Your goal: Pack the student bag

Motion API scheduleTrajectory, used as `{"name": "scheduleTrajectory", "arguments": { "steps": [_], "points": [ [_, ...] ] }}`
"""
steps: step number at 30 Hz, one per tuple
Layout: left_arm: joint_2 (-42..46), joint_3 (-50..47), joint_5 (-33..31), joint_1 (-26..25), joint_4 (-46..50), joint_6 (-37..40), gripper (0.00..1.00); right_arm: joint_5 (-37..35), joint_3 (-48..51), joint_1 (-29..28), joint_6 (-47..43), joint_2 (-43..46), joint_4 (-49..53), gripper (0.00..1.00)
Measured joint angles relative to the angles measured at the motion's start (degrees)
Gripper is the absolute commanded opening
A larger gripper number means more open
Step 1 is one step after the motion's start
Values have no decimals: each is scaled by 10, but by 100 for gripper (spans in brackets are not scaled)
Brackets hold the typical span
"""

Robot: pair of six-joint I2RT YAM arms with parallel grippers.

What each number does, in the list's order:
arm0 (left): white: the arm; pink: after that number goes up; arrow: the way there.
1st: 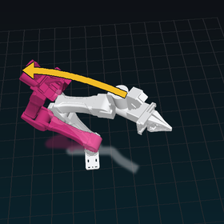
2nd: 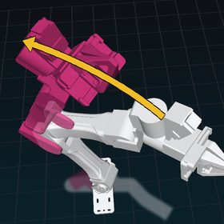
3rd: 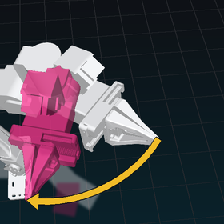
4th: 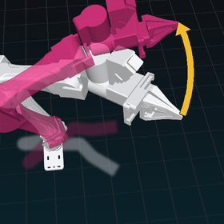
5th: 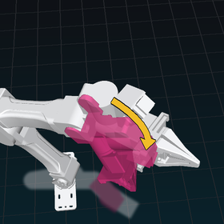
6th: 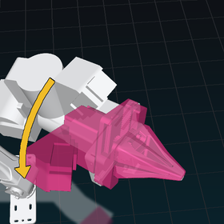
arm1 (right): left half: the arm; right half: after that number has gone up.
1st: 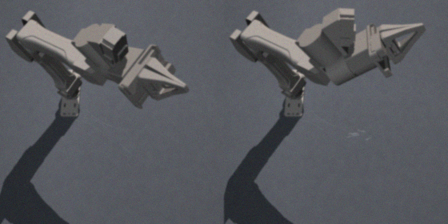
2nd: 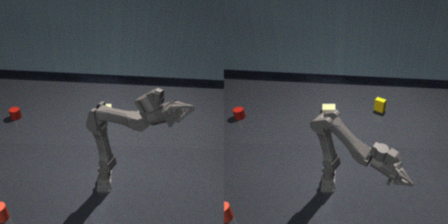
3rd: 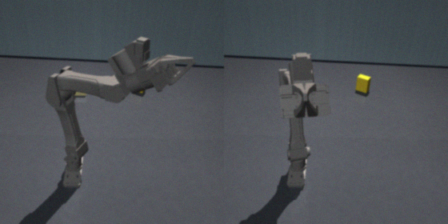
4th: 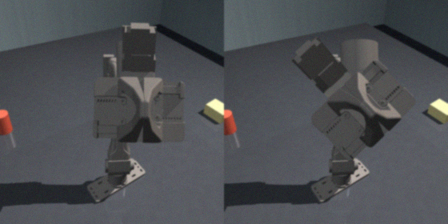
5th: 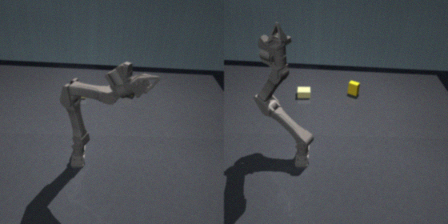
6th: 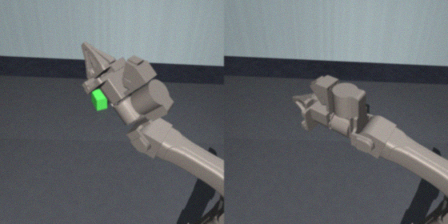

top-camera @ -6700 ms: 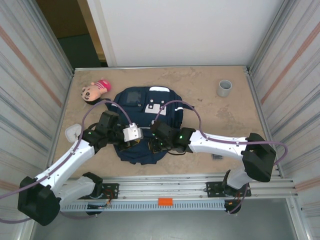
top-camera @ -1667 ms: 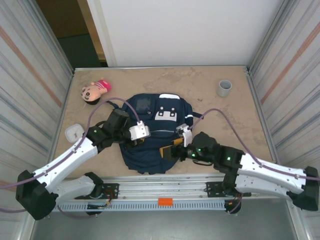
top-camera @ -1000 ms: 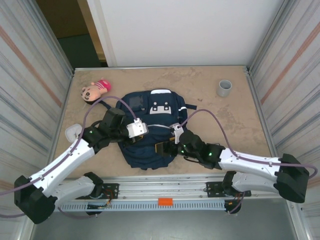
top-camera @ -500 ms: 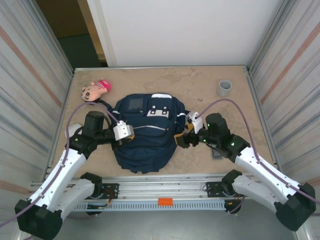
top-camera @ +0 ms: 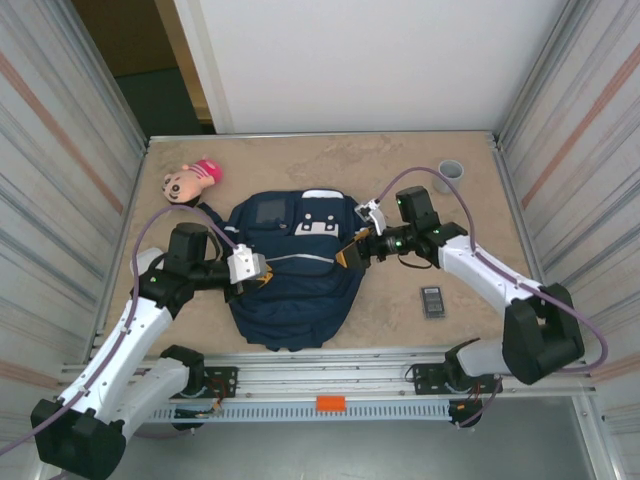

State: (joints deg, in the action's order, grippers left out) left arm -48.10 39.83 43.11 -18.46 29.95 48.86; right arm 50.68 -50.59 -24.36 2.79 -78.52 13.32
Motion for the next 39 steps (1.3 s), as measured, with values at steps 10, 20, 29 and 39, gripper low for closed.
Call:
{"name": "scheduleTrajectory", "arguments": {
  "steps": [10, 20, 29, 39],
  "points": [
    [-4, 0, 4, 0, -2, -2, 0, 77, -14, -2, -18, -21, 42, 77],
    [-7, 0, 8, 2, -2, -2, 0, 87, -55, -14, -76, -29, 127, 79],
    [-8, 0, 8, 2, -2, -2, 0, 28, -56, -16, -77, -53, 92, 83],
    [-8, 0, 8, 5, -2, -2, 0, 43, -56, -28, -79, -63, 95, 71]
  ]
}}
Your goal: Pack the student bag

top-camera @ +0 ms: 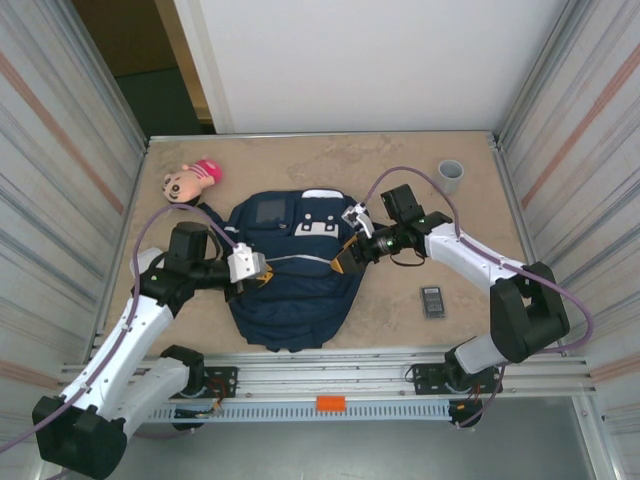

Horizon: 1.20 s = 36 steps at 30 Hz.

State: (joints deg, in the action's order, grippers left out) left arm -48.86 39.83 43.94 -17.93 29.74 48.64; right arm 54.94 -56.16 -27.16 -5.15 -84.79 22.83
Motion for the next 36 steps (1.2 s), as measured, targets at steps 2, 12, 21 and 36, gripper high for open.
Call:
{"name": "scheduleTrajectory", "arguments": {
  "steps": [2, 12, 21, 36],
  "points": [
    [0, 0, 0, 0, 0, 0, 0, 3, 0, -3, -3, 1, 12, 70],
    [0, 0, 0, 0, 0, 0, 0, 17, 0, -19, -29, 26, 78, 61],
    [2, 0, -1, 0, 0, 0, 0, 6, 0, -18, -23, 25, 71, 40],
    [3, 0, -3, 0, -13, -5, 0, -24, 22, -12, 15, 67, 38, 26]
  ]
}}
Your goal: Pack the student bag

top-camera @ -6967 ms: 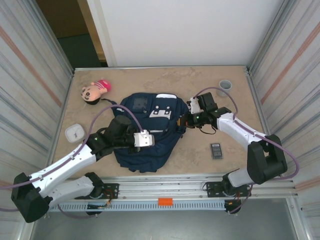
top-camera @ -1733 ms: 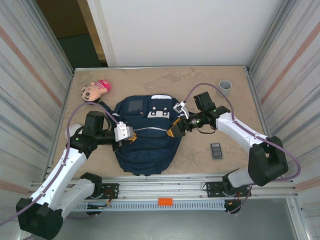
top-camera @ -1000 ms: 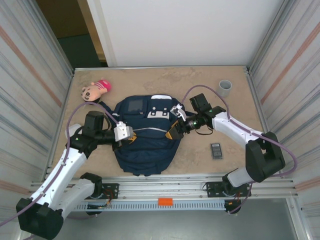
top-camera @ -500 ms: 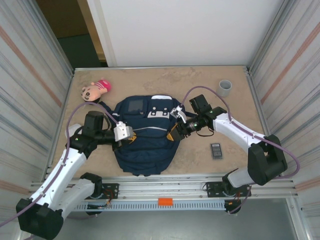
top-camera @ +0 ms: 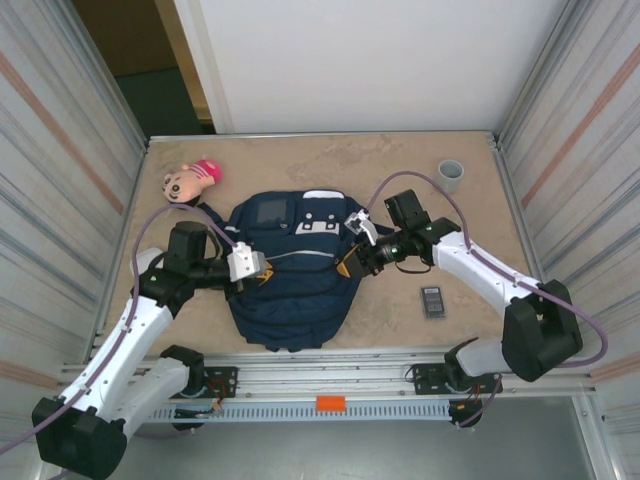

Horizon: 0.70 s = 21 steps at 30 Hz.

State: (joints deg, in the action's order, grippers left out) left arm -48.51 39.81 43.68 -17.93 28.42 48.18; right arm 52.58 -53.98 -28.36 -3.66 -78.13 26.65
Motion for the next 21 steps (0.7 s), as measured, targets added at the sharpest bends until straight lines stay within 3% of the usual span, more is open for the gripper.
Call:
{"name": "scheduleTrajectory", "arguments": {
  "steps": [8, 13, 17, 21],
  "points": [
    [0, -2, 0, 0, 0, 0, 0, 15, 12, 1, 14, 14, -25, 27],
    [0, -2, 0, 0, 0, 0, 0, 10, 19, -2, 21, 14, -34, 45],
    [0, -2, 0, 0, 0, 0, 0, 7, 29, 2, 29, 14, -53, 69],
    [0, -2, 0, 0, 0, -2, 0, 6, 37, 5, 37, 14, -72, 74]
  ]
}}
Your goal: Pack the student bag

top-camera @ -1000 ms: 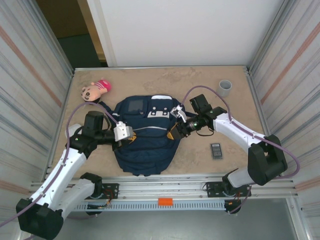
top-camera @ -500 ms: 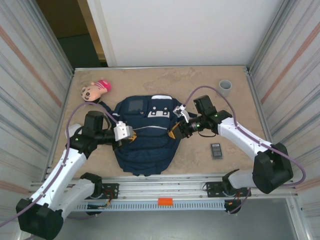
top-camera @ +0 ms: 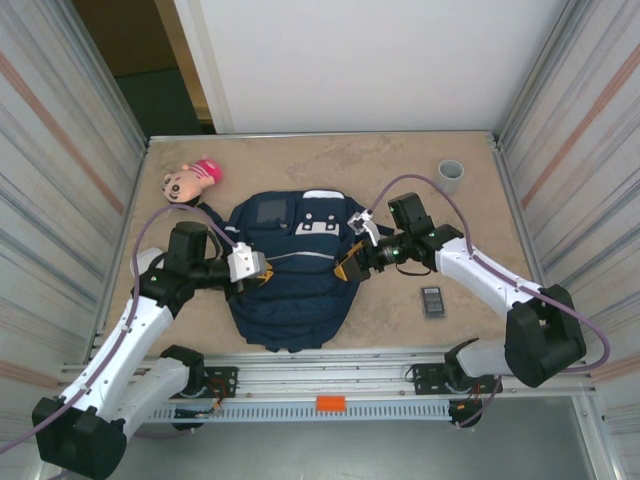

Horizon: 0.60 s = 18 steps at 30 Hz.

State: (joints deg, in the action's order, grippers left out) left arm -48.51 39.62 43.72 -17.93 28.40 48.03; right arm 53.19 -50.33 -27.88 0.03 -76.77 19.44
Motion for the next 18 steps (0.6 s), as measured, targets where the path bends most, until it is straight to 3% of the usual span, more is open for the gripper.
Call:
{"name": "scheduleTrajectory", "arguments": {
  "steps": [4, 10, 14, 18],
  "points": [
    [1, 0, 0, 0, 0, -1, 0, 3, 0, -18, 4, -1, -19, 71],
    [1, 0, 0, 0, 0, -1, 0, -9, 0, -30, 13, -4, -28, 39],
    [1, 0, 0, 0, 0, -2, 0, -11, 1, -29, 22, 2, -24, 29],
    [1, 0, 0, 0, 0, -2, 0, -27, 1, -29, 27, 22, -11, 25]
  ]
}}
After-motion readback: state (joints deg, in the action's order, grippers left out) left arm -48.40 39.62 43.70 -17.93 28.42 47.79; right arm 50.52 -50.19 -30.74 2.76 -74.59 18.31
